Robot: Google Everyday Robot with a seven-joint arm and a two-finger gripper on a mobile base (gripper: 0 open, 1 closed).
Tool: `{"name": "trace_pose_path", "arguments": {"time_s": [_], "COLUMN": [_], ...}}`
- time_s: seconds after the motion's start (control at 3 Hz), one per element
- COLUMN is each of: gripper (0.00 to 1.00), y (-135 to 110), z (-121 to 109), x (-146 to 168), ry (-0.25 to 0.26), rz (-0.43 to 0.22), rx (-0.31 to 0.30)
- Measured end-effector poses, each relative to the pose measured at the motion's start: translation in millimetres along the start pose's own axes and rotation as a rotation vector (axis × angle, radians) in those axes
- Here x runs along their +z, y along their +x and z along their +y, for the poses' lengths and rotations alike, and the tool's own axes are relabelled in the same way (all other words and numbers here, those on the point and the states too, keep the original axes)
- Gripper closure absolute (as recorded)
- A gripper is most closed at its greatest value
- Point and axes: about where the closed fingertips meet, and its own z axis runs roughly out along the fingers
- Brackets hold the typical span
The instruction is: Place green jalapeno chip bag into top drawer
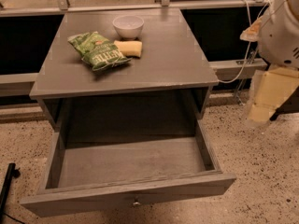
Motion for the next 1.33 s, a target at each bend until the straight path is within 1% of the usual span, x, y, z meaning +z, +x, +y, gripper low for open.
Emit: {"name": "trace_pose_path", "arguments": {"time_s": [0.33, 0.67, 1.0, 1.33], "gripper": [0.0, 0.0, 0.0, 0.0], "y": [-0.3, -53.0, -146.0, -163.4], "z": [-0.2, -30.9, -65.1, -64.9], "x": [0.2, 29.8, 70.2, 74.2], "ry": [0.0, -0.006, -0.017, -0.026], "rz": [-0.001, -0.088, -0.188, -0.204], "rx": [-0.001, -0.086, -0.223, -0.249]}}
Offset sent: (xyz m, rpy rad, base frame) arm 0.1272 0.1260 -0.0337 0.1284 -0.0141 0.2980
